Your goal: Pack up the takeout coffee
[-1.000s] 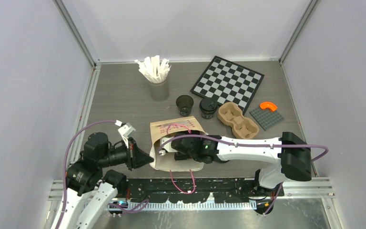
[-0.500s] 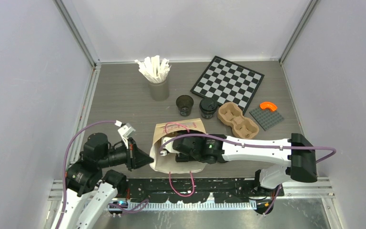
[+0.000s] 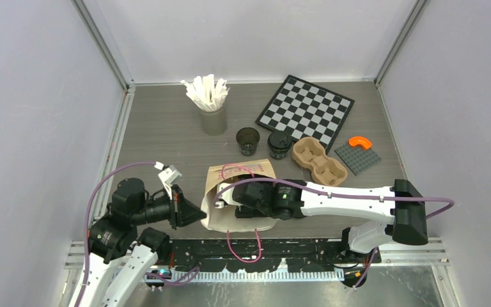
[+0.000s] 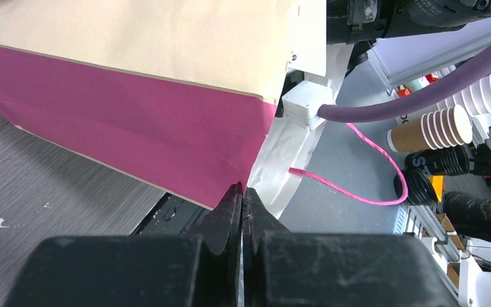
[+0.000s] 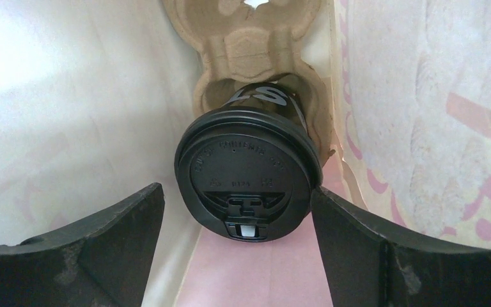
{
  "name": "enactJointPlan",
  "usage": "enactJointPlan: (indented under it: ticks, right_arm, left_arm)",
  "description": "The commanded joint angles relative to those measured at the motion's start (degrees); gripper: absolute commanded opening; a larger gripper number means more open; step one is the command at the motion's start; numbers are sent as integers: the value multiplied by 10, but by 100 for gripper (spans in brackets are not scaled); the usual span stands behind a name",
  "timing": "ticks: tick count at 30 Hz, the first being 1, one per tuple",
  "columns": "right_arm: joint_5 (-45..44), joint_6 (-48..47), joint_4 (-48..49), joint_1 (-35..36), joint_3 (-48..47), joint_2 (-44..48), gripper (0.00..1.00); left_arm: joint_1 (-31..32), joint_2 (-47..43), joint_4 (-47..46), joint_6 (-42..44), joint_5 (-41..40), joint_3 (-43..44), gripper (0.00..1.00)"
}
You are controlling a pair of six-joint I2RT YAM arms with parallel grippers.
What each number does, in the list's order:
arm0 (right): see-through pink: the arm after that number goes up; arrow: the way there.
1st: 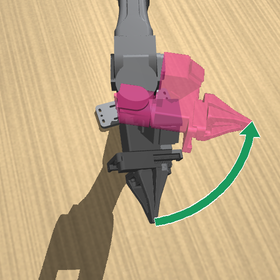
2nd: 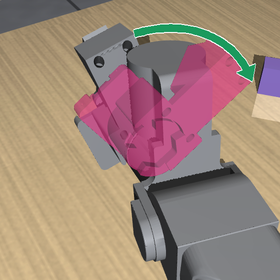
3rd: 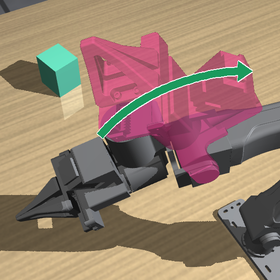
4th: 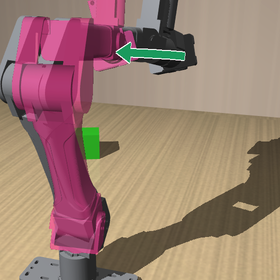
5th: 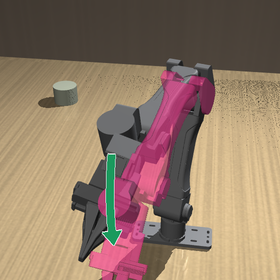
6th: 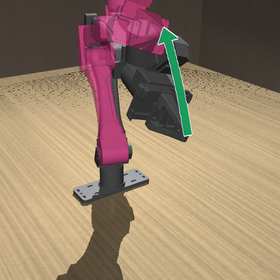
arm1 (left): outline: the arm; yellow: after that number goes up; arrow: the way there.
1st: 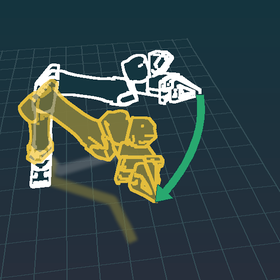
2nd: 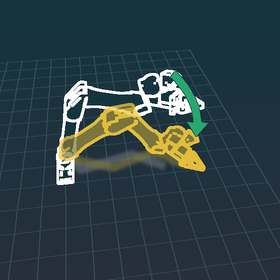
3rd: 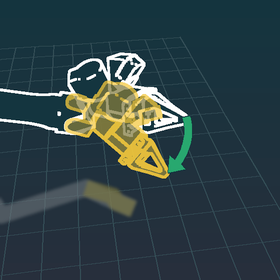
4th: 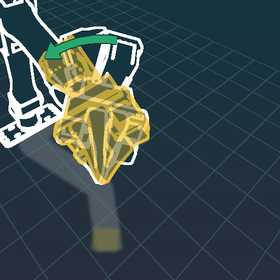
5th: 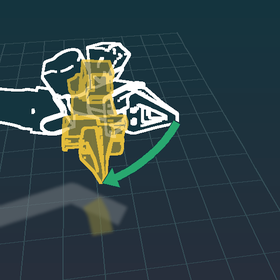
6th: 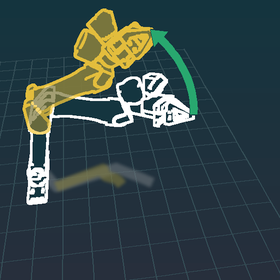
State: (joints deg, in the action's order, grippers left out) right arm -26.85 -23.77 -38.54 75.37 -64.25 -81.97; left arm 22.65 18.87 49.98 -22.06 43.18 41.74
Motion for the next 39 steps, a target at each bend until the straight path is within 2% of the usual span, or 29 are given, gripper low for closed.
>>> enactJointPlan:
  ticks: [1, 6, 12, 17, 22, 28, 39]
  right_arm:
    - [3, 16, 9, 3, -26, 34, 87]
    - [0, 11, 14, 4, -21, 37, 83]
    - [5, 5, 30, 4, -12, 35, 64]
    - [12, 9, 44, 3, -3, 33, 62]
    - [-12, 5, 86, 3, 14, 28, 50]
    - [-19, 8, 106, 1, 18, 16, 44]
    - [-38, 1, 137, 0, 30, 4, 41]
  left_arm:
    - [1, 4, -18, 5, 20, -2, 0]
    - [2, 5, -18, 5, 20, -2, 0]
    - [2, 6, -18, 5, 22, -1, 0]
    - [1, 6, -18, 5, 22, -2, 0]
    - [1, 5, -18, 4, 22, -2, 0]
    - [1, 2, -18, 4, 25, -2, 0]
    - [1, -2, -20, 3, 28, -2, 0]
